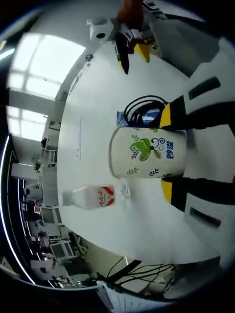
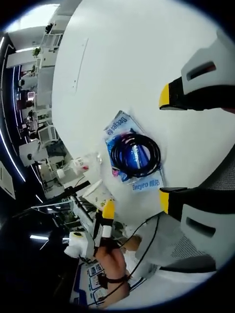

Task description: Arrange the tabletop items into an orderly group along one side of the table until the central work area is clear of visible clutter.

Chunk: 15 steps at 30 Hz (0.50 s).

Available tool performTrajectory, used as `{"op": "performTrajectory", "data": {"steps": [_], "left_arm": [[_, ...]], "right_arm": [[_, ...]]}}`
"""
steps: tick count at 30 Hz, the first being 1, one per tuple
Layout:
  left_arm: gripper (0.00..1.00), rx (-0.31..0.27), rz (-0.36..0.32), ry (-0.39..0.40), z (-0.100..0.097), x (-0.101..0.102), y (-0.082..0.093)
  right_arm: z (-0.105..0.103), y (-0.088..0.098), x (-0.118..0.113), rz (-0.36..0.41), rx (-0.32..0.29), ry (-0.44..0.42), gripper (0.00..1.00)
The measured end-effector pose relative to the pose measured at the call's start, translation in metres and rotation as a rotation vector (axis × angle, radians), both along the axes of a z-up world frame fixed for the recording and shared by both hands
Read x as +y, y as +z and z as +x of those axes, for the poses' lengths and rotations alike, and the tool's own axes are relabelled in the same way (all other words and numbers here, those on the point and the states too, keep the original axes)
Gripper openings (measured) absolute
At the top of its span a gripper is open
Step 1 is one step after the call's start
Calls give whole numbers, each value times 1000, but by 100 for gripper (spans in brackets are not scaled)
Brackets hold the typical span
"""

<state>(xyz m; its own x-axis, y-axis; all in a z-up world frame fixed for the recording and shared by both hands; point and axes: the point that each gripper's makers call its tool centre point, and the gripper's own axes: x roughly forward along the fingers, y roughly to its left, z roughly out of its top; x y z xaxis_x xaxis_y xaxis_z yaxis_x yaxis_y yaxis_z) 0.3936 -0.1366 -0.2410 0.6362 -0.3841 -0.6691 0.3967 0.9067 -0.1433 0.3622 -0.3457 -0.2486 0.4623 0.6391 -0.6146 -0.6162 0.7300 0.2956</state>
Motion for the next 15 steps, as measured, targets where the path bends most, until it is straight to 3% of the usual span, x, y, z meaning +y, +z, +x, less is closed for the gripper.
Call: {"op": "performTrajectory", "data": {"steps": [5, 15], "left_arm": [[37, -32, 33, -67, -4, -13, 7], [37, -62, 30, -226, -22, -50, 11]], "right_arm": [[2, 9, 8, 16, -16, 23, 63], [4, 29, 35, 98, -29, 78, 59]]}}
